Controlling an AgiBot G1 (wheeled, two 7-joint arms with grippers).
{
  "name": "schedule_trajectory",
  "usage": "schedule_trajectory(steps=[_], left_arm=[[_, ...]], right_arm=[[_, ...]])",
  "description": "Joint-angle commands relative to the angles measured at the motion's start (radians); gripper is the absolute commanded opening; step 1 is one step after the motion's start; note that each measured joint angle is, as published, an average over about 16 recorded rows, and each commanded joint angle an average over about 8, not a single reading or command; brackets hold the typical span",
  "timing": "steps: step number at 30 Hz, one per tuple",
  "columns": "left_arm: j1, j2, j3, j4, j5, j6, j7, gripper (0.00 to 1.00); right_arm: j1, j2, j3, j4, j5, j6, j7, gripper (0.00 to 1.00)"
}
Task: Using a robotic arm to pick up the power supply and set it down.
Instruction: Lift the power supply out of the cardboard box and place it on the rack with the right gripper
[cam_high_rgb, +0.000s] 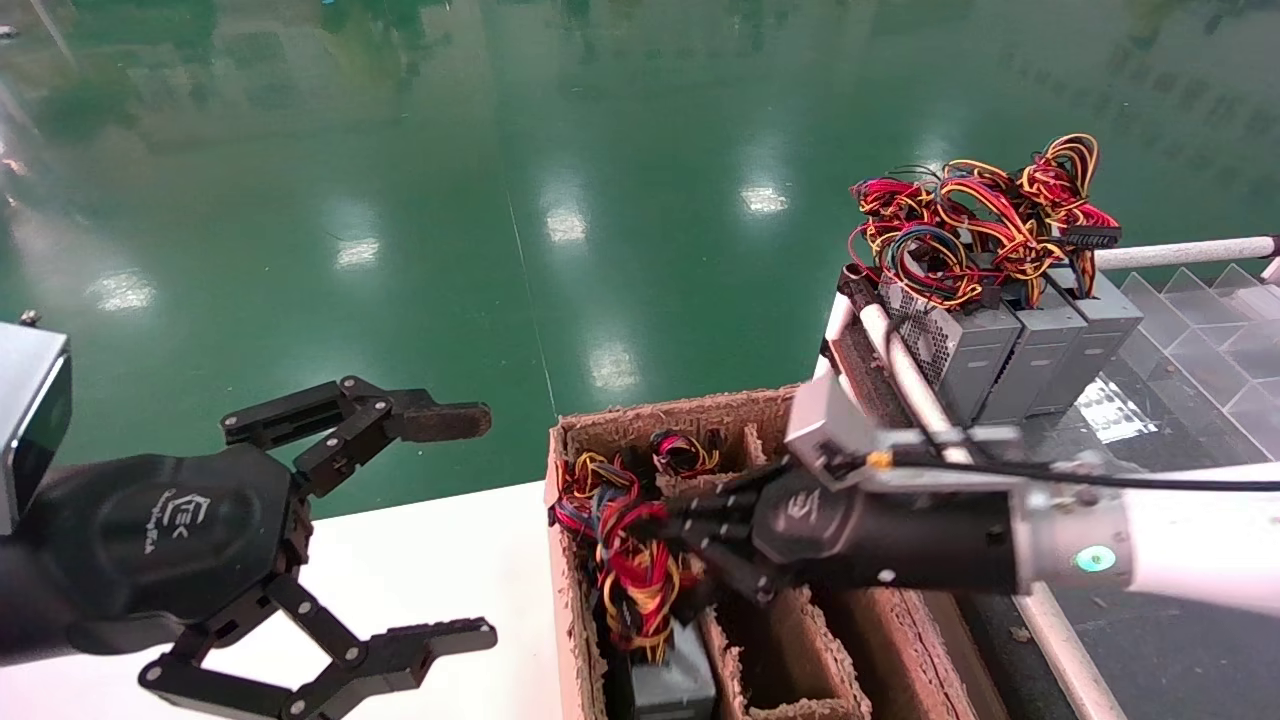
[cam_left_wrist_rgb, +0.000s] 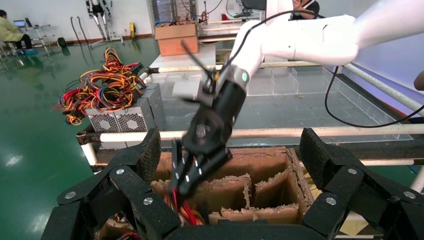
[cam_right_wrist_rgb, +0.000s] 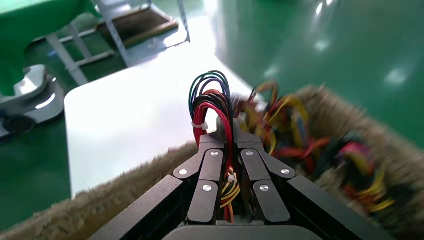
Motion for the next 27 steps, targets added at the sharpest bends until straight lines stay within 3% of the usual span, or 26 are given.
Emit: schedule_trajectory(steps=[1,14,27], left_arm=[[0.0,0.0,0.0,0.0,0.0,0.0,0.0,1.0],[0.0,0.0,0.0,0.0,0.0,0.0,0.0,1.0],[0.0,0.0,0.0,0.0,0.0,0.0,0.0,1.0]], right_arm=[[-0.005,0.019,0.017,0.033,0.021,0.004,0.001,0.0],[-0.043,0.181,0.181,0.176,0.207,0.057,0.031,0.0],[-0.059,0.373,0.325,0.176,0.288,0.084,-0.029,0.0]])
